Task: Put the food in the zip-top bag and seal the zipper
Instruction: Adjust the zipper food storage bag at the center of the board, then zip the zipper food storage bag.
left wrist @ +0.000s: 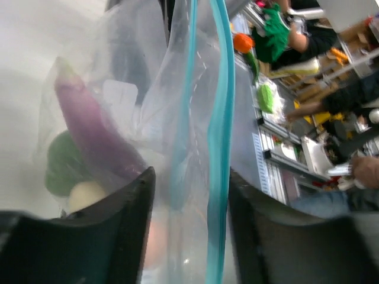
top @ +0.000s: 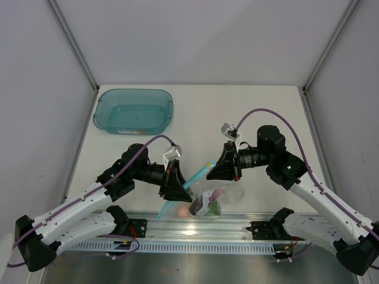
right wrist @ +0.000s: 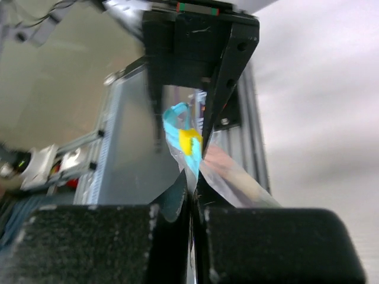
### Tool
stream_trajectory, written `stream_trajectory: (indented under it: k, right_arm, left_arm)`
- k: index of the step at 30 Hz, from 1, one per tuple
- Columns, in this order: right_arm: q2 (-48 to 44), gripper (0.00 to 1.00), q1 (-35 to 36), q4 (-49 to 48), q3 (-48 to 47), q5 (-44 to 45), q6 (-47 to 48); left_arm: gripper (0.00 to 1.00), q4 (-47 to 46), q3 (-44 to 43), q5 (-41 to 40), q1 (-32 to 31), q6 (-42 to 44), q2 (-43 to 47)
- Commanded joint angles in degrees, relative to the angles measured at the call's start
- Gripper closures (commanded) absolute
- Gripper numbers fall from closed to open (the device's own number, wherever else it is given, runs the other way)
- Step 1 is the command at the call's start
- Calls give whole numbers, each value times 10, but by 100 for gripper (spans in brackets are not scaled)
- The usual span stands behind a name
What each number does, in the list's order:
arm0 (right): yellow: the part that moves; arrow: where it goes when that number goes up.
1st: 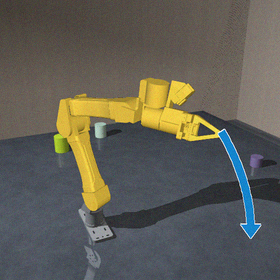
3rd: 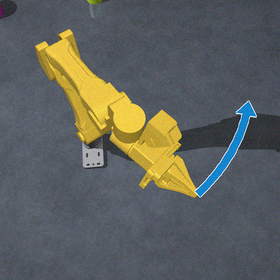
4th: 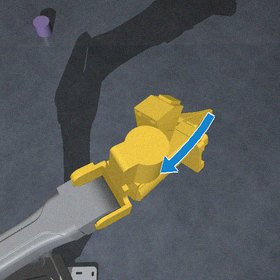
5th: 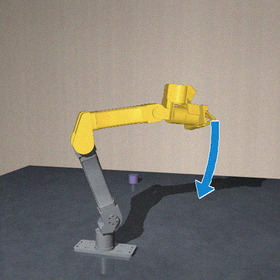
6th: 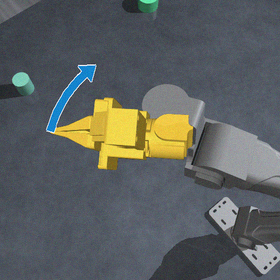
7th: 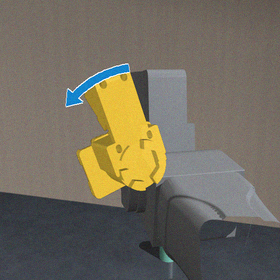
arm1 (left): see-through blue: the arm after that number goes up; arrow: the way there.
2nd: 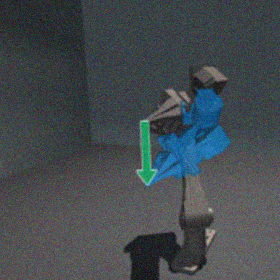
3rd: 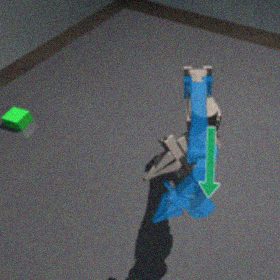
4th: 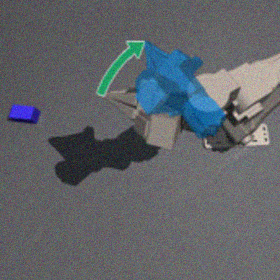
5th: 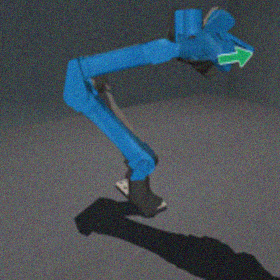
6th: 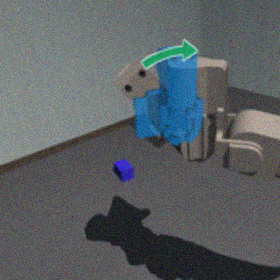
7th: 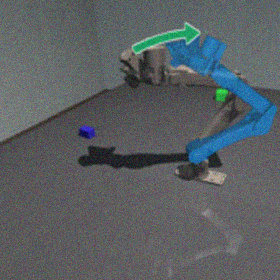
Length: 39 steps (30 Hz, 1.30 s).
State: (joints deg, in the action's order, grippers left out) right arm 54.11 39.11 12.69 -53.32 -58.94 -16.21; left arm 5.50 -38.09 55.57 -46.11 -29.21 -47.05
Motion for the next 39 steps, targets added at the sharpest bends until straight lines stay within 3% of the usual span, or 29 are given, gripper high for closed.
stream_trajectory:
  k: [1, 2, 5, 8, 12, 19, 23, 24, 28, 30, 34, 39]
  right_arm:
    - [-25, 100, 12, -11, 17, 129, -27]
    - [-30, 100, 15, -12, 29, 166, -36]
    - [-44, 100, 28, -10, 46, 204, -46]
    - [-52, 100, 39, -6, 52, 216, -48]
    - [-37, 100, 55, -1, 44, 246, -64]
    - [3, 100, 102, -29, 24, 281, -89]
    - [11, 100, 133, -42, 26, 296, -91]
    - [11, 100, 136, -45, 27, 298, -93]
    - [14, 100, 152, -36, 16, 305, -98]
    - [14, 100, 159, -28, 9, 308, -97]
    - [16, 100, 163, -20, 7, 311, -95]
    - [13, 100, 178, -22, 9, 320, -97]
  left_arm:
    - [44, 2, -9, -97, -1, 2, 23]
    - [25, 0, -8, -121, -1, -1, 38]
    - [1, -17, 13, -226, -1, -32, 72]
    - [1, -36, 25, -304, -1, -51, 95]
    - [1, -75, 25, -304, -1, -58, 106]
    - [1, -26, -10, -354, -1, -39, 115]
    - [1, -42, -23, -306, -1, -29, 106]
    - [3, -44, -27, -297, 0, -26, 102]
    - [35, -72, -30, -241, 1, -23, 79]
    - [42, -72, -33, -218, 1, -26, 64]
    - [43, -106, -16, -168, 0, -51, 35]
    - [43, -148, 14, -170, 1, -72, 36]
